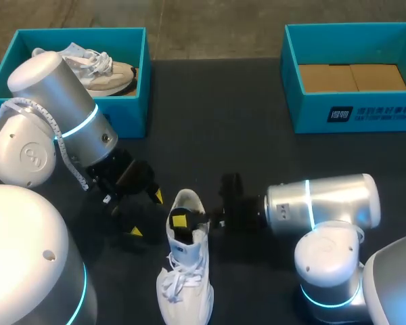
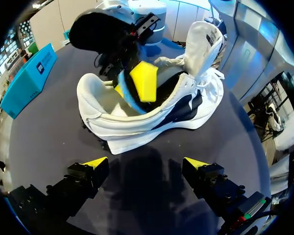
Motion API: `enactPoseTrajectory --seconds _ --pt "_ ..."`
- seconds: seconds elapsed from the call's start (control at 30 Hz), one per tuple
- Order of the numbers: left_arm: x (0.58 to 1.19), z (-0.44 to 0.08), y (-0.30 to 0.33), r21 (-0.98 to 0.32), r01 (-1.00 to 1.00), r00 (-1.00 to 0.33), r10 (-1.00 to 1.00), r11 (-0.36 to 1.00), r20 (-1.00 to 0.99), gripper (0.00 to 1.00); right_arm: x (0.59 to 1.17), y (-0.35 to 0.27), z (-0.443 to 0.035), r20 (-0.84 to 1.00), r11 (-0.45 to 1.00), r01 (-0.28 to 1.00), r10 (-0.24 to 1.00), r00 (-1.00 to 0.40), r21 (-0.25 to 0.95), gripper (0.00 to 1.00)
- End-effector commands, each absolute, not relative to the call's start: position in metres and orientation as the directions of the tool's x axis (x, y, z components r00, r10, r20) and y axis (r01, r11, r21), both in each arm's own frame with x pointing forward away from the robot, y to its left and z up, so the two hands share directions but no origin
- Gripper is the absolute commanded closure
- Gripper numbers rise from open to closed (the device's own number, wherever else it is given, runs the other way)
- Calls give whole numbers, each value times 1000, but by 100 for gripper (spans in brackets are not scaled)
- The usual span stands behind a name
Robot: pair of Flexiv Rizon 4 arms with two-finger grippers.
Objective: Take the shoe out of the shoebox, open the shoe tongue, remove and reinsert the insole, then place the shoe into the shoebox
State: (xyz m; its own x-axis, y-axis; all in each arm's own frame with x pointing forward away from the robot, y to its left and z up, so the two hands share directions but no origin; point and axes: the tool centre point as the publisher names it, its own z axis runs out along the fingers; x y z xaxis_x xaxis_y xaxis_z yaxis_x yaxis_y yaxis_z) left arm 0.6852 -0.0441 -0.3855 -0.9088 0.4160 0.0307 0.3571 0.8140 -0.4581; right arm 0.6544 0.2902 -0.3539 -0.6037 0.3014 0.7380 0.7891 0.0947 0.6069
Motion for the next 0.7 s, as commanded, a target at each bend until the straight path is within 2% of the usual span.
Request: enactPoseTrajectory --seconds 0.03,0.5,0.57,0.7 --pt "684 -385 -44 -458 358 -909 416 814 29 0 651 286 -345 712 82 764 310 -630 640 55" --pt "684 -385 -44 -458 358 -909 416 814 29 0 658 283 -325 627 76 677 314 -713 732 51" --pt "684 -385 -44 -458 358 -909 416 814 29 0 657 283 -323 621 76 671 315 -718 737 40" --pt "684 -385 -44 -458 358 -909 416 814 29 0 658 281 -322 613 75 665 322 -721 743 47"
